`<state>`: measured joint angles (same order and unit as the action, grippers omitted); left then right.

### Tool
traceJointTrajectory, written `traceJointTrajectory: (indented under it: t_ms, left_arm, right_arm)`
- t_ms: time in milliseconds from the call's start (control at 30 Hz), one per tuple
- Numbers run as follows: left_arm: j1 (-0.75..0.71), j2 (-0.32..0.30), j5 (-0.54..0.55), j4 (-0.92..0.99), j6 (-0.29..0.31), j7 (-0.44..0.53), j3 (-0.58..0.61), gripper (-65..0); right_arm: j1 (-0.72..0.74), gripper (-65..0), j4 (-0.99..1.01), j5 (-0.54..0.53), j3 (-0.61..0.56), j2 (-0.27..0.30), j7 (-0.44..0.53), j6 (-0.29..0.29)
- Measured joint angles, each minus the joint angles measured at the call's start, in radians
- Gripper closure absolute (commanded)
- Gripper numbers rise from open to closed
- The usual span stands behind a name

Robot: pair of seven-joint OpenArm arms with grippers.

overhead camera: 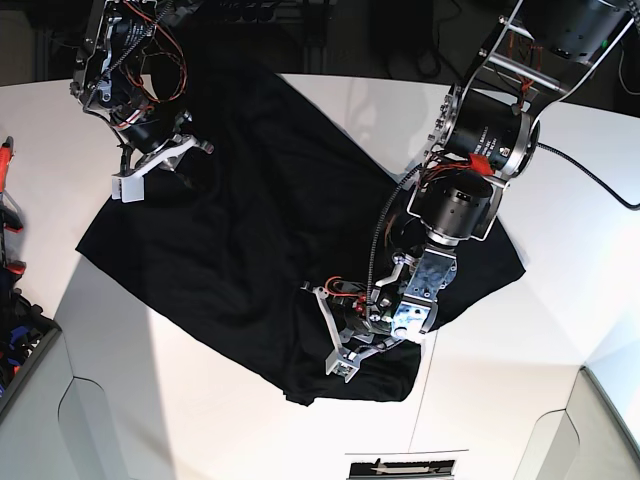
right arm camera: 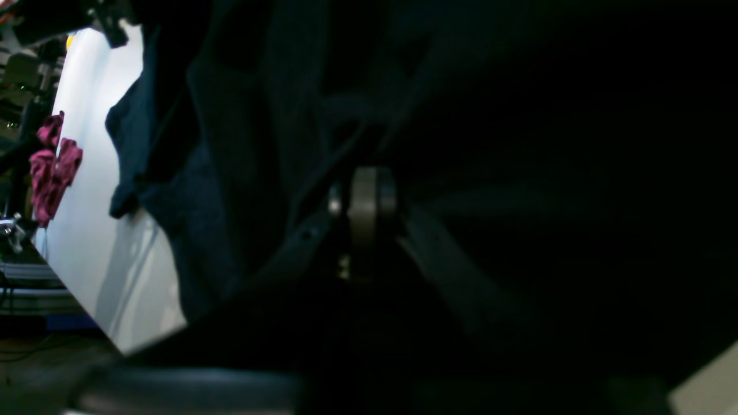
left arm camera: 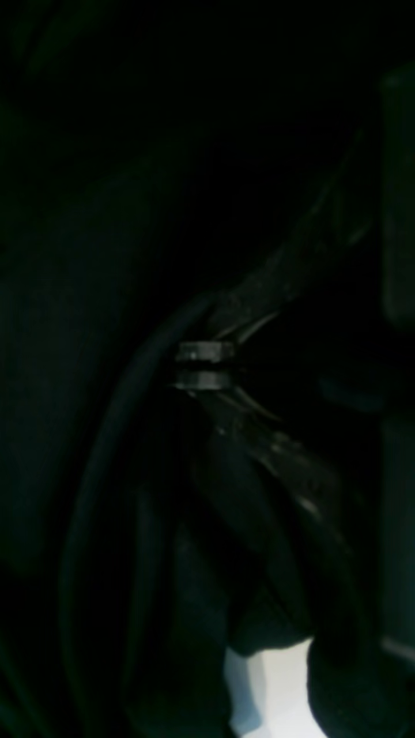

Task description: Layout the t-shirt on the table in an organized manner, then fold the t-shirt properly

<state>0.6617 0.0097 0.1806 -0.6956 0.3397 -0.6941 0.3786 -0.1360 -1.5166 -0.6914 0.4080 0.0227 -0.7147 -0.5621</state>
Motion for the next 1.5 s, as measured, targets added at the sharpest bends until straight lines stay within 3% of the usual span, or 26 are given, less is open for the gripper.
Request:
traceJointTrajectory:
  t_ms: [100,167,267,467,767,1033,1167,1333,1500]
  left_arm:
    - [0.039,-0.010,0.027,0.002,0.016,-0.141,0.001,0.0]
    - [0.066,-0.014,0.071,0.004,0.059,-0.242,0.002,0.0]
    - [0.084,-0.026,0.170,-0.001,0.110,-0.309,0.002,0.0]
    - [0.082,-0.094,0.335,-0.095,0.140,-0.305,0.004,0.0]
    - [0.076,-0.175,0.353,-0.124,0.140,-0.303,0.004,0.0]
    - [-0.009,-0.339,0.423,-0.129,0.143,-0.286,0.006,0.0]
    - [-0.059,-0.406,0.505,-0.137,0.187,-0.264,0.000,0.0]
    - [-0.124,-0.422,0.542,-0.146,0.209,-0.189,-0.004,0.0]
    - [-0.132,-0.375,0.518,-0.147,0.209,-0.168,-0.009,0.0]
  right_arm:
    - [0.000,0.0,-0.059,0.001,0.018,0.013,0.019,0.000]
    - [0.002,0.0,-0.116,-0.005,0.041,0.027,0.042,-0.001]
    - [0.032,0.0,-0.175,0.011,0.069,0.057,0.040,-0.003]
    - [0.097,0.0,-0.169,0.129,0.076,0.104,0.043,-0.003]
    - [0.148,0.0,-0.058,0.138,0.076,0.171,0.054,-0.003]
    - [0.187,0.0,0.069,0.232,0.076,0.180,0.113,-0.004]
    - [0.236,0.0,0.179,0.235,0.074,0.208,0.132,-0.003]
    - [0.234,0.0,0.216,0.193,0.074,0.213,0.099,-0.003]
    - [0.184,0.0,0.216,0.076,0.069,0.204,0.061,-0.005]
